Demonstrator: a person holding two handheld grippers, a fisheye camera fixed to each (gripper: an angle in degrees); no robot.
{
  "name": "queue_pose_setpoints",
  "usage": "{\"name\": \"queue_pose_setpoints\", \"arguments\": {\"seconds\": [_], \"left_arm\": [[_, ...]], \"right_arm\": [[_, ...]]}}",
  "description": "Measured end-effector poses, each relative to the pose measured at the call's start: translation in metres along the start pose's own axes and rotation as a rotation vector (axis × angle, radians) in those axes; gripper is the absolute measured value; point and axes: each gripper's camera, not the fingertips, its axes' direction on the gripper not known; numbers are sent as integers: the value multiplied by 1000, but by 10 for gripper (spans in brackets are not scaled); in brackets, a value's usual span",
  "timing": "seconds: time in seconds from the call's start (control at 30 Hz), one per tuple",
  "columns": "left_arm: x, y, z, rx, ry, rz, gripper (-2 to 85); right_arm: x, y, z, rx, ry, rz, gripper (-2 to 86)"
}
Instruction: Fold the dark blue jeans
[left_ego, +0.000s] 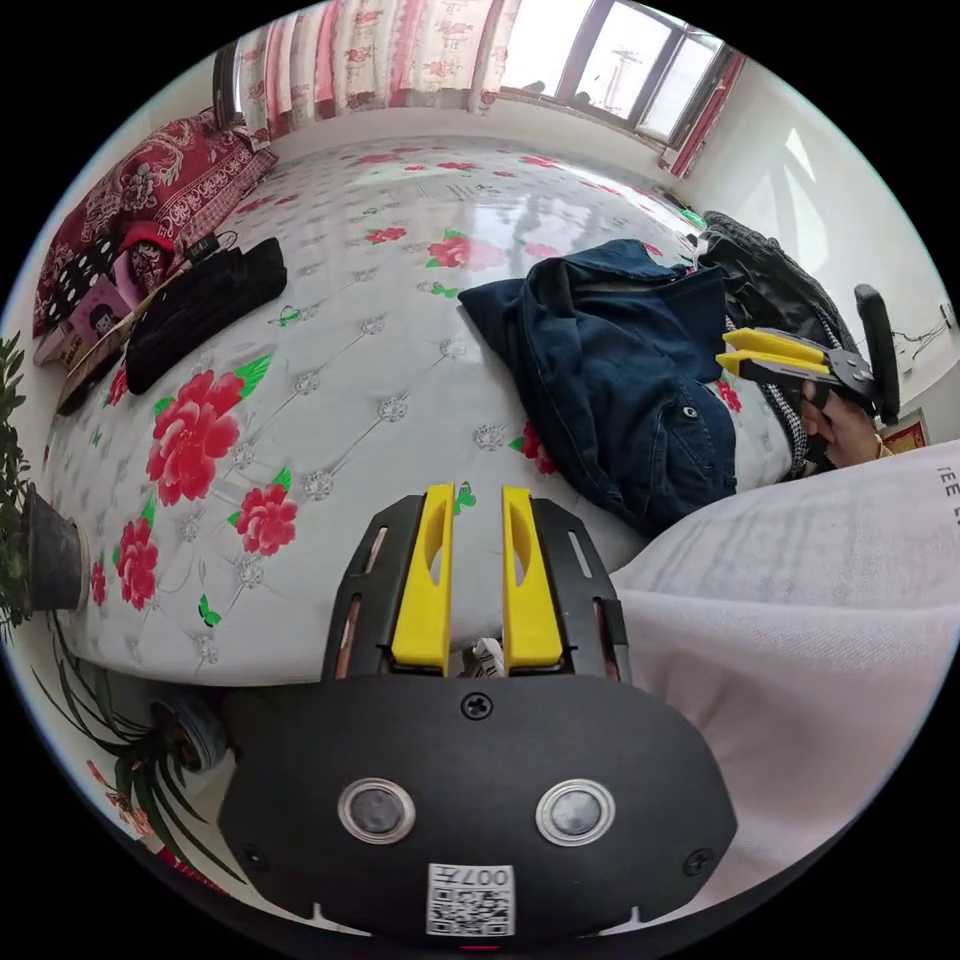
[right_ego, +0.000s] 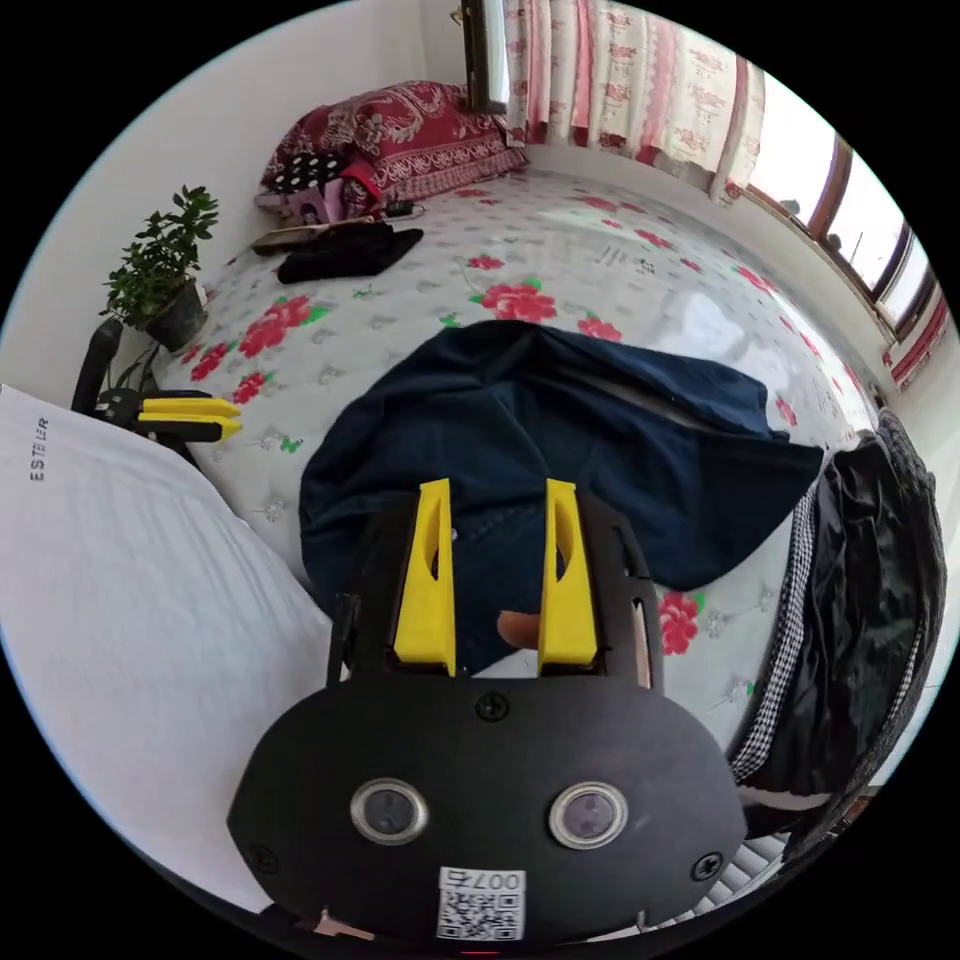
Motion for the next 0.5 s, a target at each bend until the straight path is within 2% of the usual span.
{"name": "queue_pose_setpoints", "arguments": {"seconds": [0.17, 0.3, 0.4, 0.5], "left_arm": [[11, -29, 25, -59, 120, 119, 114], [33, -71, 72, -175, 216, 178, 133], [43, -89, 110, -315, 142, 217, 91], [33, -94, 97, -260, 214, 184, 18]], "right_arm": [[13, 23, 66, -141, -48, 86, 105], [3, 16, 122, -213, -61, 126, 72], [-4, 8, 146, -249, -53, 139, 40], [-15, 5, 150, -248, -4, 56, 13]]}}
